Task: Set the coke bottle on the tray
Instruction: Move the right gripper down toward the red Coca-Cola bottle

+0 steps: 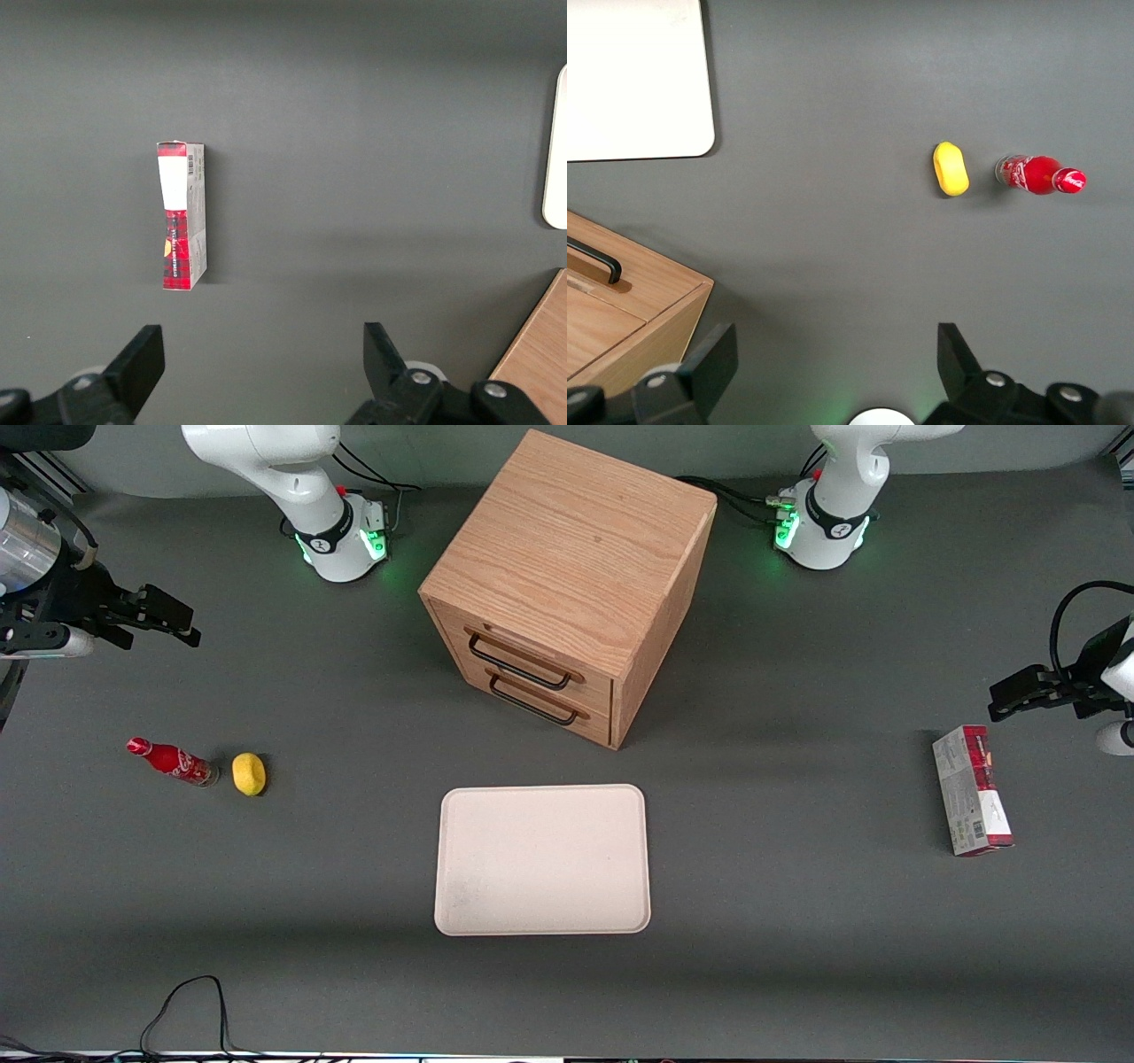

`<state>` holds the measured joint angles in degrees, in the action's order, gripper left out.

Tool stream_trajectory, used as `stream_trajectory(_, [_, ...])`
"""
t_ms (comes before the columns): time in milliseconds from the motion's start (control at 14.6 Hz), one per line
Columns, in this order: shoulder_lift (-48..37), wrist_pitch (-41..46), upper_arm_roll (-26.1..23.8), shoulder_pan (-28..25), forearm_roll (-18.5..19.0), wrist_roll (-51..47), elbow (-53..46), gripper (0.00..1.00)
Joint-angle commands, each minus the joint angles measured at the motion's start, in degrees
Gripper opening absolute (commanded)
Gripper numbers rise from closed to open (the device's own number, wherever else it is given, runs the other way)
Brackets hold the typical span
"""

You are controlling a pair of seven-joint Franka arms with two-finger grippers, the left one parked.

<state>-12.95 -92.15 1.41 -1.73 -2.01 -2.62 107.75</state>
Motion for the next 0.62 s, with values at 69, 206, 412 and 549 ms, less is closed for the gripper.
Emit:
stream_trajectory(69, [0.9, 0.8, -1.0, 0.7, 1.3, -2.2, -1.6, 1.0])
stream_trajectory(206, [1.2, 0.7, -0.8, 0.8, 1.4, -2.1, -1.7, 1.0])
stream_trajectory(412, [2.7, -0.6, 1.1, 1.6, 4.8, 1.4, -1.6, 1.0])
stream_trajectory(549, [4.8, -3.5, 5.2, 1.3, 5.6, 6.6, -1.5, 1.0])
